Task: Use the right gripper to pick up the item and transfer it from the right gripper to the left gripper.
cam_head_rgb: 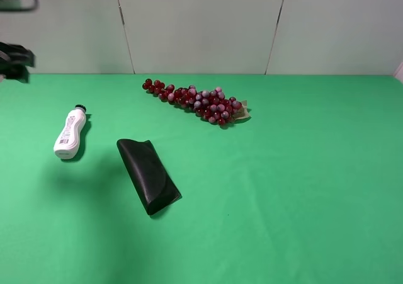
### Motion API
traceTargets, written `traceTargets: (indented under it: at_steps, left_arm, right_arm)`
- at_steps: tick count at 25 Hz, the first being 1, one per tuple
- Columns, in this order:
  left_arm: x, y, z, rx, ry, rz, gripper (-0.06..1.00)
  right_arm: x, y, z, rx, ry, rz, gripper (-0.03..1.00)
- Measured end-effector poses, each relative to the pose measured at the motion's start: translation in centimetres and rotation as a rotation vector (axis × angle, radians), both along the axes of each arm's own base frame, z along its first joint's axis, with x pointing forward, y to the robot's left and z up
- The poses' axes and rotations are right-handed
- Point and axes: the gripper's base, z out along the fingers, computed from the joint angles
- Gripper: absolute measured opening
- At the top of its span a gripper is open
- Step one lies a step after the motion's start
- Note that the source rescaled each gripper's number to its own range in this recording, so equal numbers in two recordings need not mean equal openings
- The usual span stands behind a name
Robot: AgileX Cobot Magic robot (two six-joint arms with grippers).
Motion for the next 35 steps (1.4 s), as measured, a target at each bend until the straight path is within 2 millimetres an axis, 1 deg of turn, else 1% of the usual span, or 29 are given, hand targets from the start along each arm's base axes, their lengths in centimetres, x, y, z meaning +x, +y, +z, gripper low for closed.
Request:
traceTargets:
  at_steps: [2,4,6,9,15,20,26,30,35]
  left_arm:
    - [-2.0,0.5,2.1,0.000,-0.050,0.027,0.85]
    - [-4.0,0.8,3.6,0.000,-0.101,0.036,0.85]
    - [-6.2,1.1,4.7,-0.007,-0.156,0.040,0.85]
    - [-9.1,1.5,5.2,-0.029,-0.204,0.052,0.85]
    - [-14.3,2.1,4.9,-0.056,-0.221,0.062,0.85]
    - [-17.8,2.1,4.5,-0.100,-0.247,0.036,0.85]
    - [-20.4,2.1,3.3,-0.109,-0.223,-0.003,0.85]
    - [-21.9,2.2,2.6,-0.114,-0.275,-0.029,0.85]
    - [-23.4,2.1,2.6,-0.153,-0.348,-0.043,0.85]
  right_arm:
    - [0.0,0.0,0.0,0.000,0.000,0.000,0.84]
    - [0.0,0.0,0.0,0.000,0.000,0.000,0.84]
    - [0.0,0.0,0.0,0.000,0.000,0.000,0.84]
    - [0.0,0.0,0.0,0.000,0.000,0.000,0.84]
    - [0.0,0.0,0.0,0.000,0.000,0.000,0.84]
    - [0.0,0.0,0.0,0.000,0.000,0.000,0.84]
    - [0.0,0.0,0.0,0.000,0.001,0.000,0.84]
    - [0.0,0.0,0.0,0.000,0.001,0.000,0.84]
    - [0.0,0.0,0.0,0.000,0.001,0.000,0.84]
